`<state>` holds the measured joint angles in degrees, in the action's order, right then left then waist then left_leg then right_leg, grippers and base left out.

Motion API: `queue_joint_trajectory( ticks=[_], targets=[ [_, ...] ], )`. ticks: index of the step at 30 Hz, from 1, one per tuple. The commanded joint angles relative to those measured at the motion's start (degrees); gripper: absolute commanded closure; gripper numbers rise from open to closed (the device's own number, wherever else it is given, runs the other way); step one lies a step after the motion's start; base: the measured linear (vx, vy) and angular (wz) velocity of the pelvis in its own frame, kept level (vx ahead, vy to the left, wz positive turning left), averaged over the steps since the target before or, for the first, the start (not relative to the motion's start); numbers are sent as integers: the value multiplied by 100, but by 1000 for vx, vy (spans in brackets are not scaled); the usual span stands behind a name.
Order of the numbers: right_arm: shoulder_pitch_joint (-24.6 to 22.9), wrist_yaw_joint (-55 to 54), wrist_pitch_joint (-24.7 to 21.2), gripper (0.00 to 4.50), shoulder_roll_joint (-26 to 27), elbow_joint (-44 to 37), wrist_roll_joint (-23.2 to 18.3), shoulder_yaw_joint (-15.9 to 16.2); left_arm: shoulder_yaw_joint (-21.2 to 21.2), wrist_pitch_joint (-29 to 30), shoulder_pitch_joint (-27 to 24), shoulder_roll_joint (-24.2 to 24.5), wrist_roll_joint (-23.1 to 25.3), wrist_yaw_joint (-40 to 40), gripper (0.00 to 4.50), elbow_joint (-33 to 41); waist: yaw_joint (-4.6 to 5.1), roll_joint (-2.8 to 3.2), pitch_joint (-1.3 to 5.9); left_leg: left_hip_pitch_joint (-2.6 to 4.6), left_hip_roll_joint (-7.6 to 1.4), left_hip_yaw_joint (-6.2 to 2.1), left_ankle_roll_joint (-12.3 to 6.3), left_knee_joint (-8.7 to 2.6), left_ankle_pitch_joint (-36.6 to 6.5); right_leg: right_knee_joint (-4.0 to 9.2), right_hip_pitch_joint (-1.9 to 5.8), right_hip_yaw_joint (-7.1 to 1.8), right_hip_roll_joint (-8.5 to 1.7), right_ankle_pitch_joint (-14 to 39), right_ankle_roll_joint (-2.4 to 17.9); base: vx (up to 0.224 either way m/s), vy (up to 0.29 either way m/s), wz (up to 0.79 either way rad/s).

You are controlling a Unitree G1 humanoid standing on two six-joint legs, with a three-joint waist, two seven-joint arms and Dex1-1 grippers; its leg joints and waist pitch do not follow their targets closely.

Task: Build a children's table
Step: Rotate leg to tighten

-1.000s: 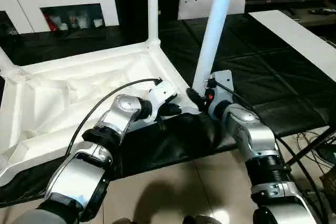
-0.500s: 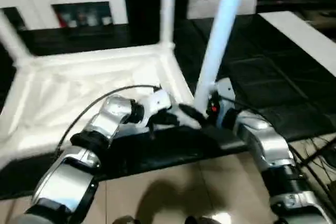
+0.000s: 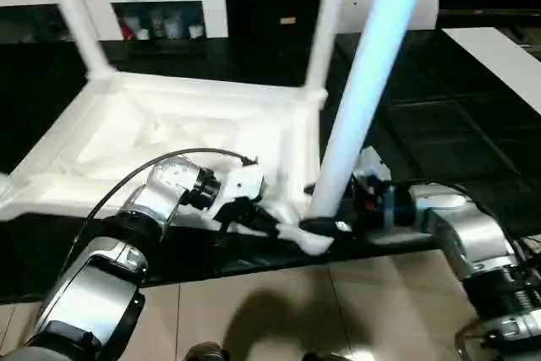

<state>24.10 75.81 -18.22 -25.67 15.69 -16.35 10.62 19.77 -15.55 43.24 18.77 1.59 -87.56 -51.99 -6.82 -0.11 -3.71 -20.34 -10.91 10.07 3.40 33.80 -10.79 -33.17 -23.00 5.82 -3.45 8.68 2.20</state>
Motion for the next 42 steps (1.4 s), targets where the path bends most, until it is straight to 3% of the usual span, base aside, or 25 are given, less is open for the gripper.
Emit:
queue_joint_trajectory(
  ticks=[1,13,20,23,24,25,27,28,30,31,36,37,39,40,42],
  targets=[
    [18,265,-74,128,-114,-157,-85,104,203,-247,80,-34,20,-406,450,265,37,-7,412,60,-293,-59,-416,-362,-925,384,345,-337,-544,1677,1011,0,0,0],
    [77,625,10,230,-235,-71,-89,233,431,-484,121,132,-54,-494,450,182,42,-25,406,57,-283,-60,-363,-365,-933,408,330,-328,-535,1937,877,0,0,0],
    [14,601,-123,244,-173,-173,-186,202,255,-344,120,43,-51,-422,450,121,55,-29,390,57,-281,-53,-361,-369,-950,421,330,-328,-531,1978,869,0,0,0],
    [-160,-36,-480,244,84,-403,-285,25,38,-4,260,-224,9,451,450,-54,47,-19,378,75,-290,-62,-331,-374,-966,428,308,-329,-531,2070,826,0,0,0],
    [-196,-639,-534,244,311,-404,-158,-67,19,156,307,-325,45,815,450,-99,64,-47,363,76,-270,-61,-295,-377,-1052,462,312,-314,-536,2285,766,0,0,0],
    [-212,-985,-581,244,446,-388,-68,-108,22,277,321,-381,84,1026,450,-106,88,-11,335,77,-247,-69,-235,-387,-1147,503,297,-298,-530,2572,671,0,0,0],
    [-216,-1767,-751,244,755,-302,142,-204,-24,640,345,-548,75,1439,450,-110,161,-48,321,92,-223,-91,-129,-401,-1264,552,292,-281,-532,2964,491,0,0,0],
    [-205,-2077,-831,245,877,-252,227,-246,-64,802,354,-627,33,1563,450,-108,208,-35,312,107,-203,-96,-97,-395,-1326,592,272,-269,-540,3158,433,0,0,0],
    [-180,-2422,-908,246,1097,-194,249,-313,-133,968,394,-780,-17,1830,450,-135,290,-34,311,71,-183,-112,-111,-396,-1344,616,299,-246,-532,3223,371,0,0,0],
    [-86,-2954,-1066,246,1416,-70,294,-424,-208,1174,460,-979,-40,2189,450,-189,356,-17,301,82,-190,-110,-134,-396,-1387,615,265,-262,-515,3108,431,0,0,0],
    [426,-4532,-1334,247,2260,501,514,-767,-511,1677,717,-1452,8,3238,450,-359,542,-33,316,41,-128,-108,-181,-360,-1323,618,284,-241,-504,3101,481,0,0,0],
    [527,-4779,-1317,247,2391,621,575,-787,-541,1732,759,-1504,22,3406,450,-368,549,-2,316,43,-128,-102,-226,-360,-1275,637,279,-253,-497,3026,475,0,0,0],
    [675,-5258,-1278,247,2674,765,734,-826,-613,1933,786,-1601,58,3701,450,-272,586,1,326,39,-147,-109,-232,-377,-1230,598,279,-263,-490,2814,556,0,0,0],
    [695,-5355,-1203,247,2738,781,837,-784,-623,1966,775,-1609,92,3762,450,-220,597,-32,324,40,-146,-105,-272,-380,-1221,592,282,-269,-485,2714,589,0,0,0],
    [676,-5264,-1000,192,2749,782,860,-755,-602,1949,752,-1583,137,3762,450,-189,594,-11,333,31,-162,-100,-336,-380,-1151,565,297,-293,-499,2488,660,0,0,0]
  ],
)
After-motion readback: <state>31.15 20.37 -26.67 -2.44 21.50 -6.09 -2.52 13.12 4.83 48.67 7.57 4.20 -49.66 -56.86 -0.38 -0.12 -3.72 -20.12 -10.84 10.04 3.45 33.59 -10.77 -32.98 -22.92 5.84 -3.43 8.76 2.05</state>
